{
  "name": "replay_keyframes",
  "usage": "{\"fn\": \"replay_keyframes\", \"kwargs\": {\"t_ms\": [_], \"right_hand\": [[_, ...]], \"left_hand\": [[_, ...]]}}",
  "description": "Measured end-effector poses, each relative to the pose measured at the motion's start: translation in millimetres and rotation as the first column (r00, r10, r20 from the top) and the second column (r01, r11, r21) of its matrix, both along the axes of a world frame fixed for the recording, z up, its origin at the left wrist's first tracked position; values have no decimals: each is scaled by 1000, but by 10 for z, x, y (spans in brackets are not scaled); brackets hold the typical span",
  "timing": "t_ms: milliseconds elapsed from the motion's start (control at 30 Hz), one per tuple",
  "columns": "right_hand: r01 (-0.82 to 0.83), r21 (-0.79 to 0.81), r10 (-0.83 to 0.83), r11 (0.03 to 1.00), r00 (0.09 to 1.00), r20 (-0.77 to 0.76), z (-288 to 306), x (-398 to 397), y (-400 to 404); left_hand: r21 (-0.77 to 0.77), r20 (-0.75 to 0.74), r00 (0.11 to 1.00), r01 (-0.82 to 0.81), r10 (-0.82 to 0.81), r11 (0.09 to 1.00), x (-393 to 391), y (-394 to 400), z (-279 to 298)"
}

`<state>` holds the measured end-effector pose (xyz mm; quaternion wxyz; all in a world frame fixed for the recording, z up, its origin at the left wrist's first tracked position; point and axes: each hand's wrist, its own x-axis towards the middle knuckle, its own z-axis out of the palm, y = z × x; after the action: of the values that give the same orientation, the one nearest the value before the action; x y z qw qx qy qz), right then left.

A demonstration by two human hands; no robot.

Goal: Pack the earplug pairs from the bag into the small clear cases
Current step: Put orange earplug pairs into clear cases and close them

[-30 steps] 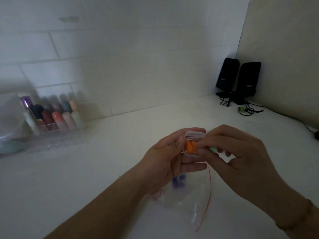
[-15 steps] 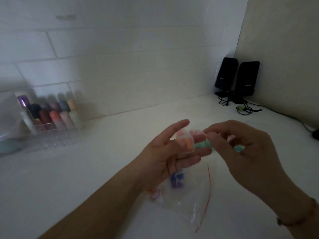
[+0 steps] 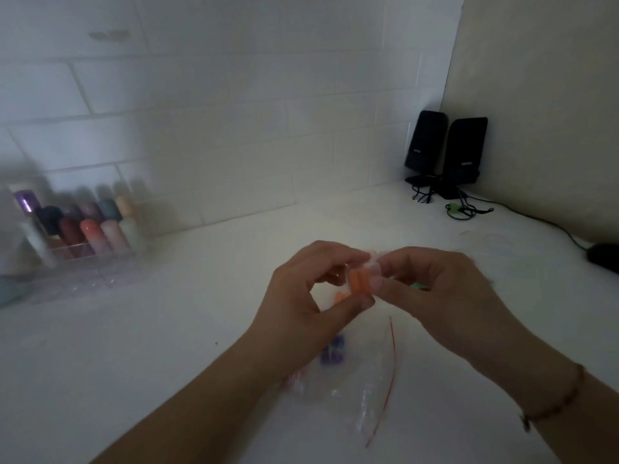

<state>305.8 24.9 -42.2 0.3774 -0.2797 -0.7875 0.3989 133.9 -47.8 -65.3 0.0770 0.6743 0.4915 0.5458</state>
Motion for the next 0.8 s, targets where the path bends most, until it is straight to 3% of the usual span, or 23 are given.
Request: {"fn": "replay_keyframes", "kwargs": {"t_ms": [100, 200, 267, 367, 567, 800], "right_hand": [[-73, -27, 72, 997, 997, -28, -36, -16, 13], [72, 42, -71, 997, 997, -13, -61, 25, 166], [180, 100, -192, 979, 974, 121, -115, 70, 300], [176, 117, -205, 977, 922, 328, -281, 88, 390], [160, 288, -282, 944, 844, 455, -427, -37, 340], [168, 319, -309, 933, 828, 468, -423, -58, 342]], "left_hand": [[-27, 24, 999, -37, 38, 999, -8, 1, -7], [-135, -56, 996, -81, 74, 988, -52, 1, -16], [-220, -170, 978, -157, 120, 963, -117, 13, -31], [-266, -299, 942, -237, 154, 934, -157, 18, -52], [-379, -272, 959, -178, 74, 908, -165, 6, -34], [-361, -226, 968, -188, 110, 913, -147, -2, -18]]}}
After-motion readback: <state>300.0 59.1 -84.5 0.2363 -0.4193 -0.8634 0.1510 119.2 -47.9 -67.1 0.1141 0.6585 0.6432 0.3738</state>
